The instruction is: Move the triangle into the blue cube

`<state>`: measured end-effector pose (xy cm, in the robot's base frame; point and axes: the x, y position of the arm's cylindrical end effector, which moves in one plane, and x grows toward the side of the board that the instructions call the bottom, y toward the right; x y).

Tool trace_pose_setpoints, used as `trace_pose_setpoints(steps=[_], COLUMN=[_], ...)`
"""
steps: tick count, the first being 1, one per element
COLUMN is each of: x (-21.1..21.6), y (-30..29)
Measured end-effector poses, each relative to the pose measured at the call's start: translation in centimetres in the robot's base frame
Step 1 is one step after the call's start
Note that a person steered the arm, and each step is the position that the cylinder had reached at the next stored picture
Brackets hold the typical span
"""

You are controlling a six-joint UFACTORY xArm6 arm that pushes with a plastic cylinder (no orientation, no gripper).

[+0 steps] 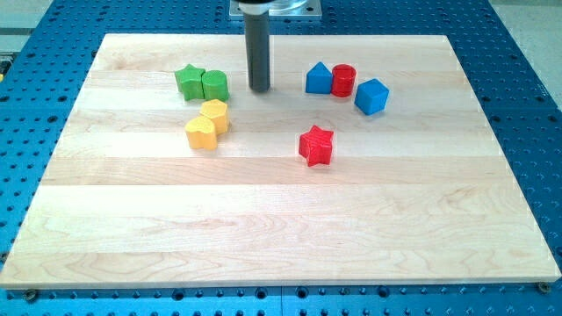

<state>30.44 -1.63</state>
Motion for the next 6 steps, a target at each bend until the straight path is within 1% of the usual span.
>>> trace_pose_setpoints(steps=[1,2,3,4,5,6], x=[0.8,3.7,4.8,4.1,2.1,0.3], y=[6.1,12.0,14.0,13.5,13.6,16.3])
